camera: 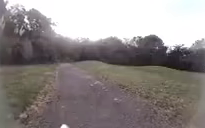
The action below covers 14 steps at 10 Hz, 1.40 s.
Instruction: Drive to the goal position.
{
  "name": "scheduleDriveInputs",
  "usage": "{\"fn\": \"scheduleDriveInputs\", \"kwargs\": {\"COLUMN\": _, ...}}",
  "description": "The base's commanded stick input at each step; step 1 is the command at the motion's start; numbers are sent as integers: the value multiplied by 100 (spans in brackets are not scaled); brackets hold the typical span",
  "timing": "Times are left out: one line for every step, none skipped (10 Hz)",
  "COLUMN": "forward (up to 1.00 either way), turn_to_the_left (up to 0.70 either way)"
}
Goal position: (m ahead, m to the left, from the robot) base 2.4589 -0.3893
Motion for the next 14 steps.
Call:
{"fn": "scheduleDriveInputs", "kwargs": {"forward": 50, "turn_to_the_left": 50}}
{"fn": "scheduleDriveInputs", "kwargs": {"forward": 50, "turn_to_the_left": 50}}
{"fn": "scheduleDriveInputs", "kwargs": {"forward": 50, "turn_to_the_left": 50}}
{"fn": "scheduleDriveInputs", "kwargs": {"forward": 50, "turn_to_the_left": 50}}
{"fn": "scheduleDriveInputs", "kwargs": {"forward": 50, "turn_to_the_left": 50}}
{"fn": "scheduleDriveInputs", "kwargs": {"forward": 50, "turn_to_the_left": 50}}
{"fn": "scheduleDriveInputs", "kwargs": {"forward": 50, "turn_to_the_left": 50}}
{"fn": "scheduleDriveInputs", "kwargs": {"forward": 50, "turn_to_the_left": 50}}
{"fn": "scheduleDriveInputs", "kwargs": {"forward": 50, "turn_to_the_left": 50}}
{"fn": "scheduleDriveInputs", "kwargs": {"forward": 50, "turn_to_the_left": 50}}
{"fn": "scheduleDriveInputs", "kwargs": {"forward": 50, "turn_to_the_left": 50}}
{"fn": "scheduleDriveInputs", "kwargs": {"forward": 50, "turn_to_the_left": 50}}
{"fn": "scheduleDriveInputs", "kwargs": {"forward": 50, "turn_to_the_left": 50}}
{"fn": "scheduleDriveInputs", "kwargs": {"forward": 50, "turn_to_the_left": 50}}
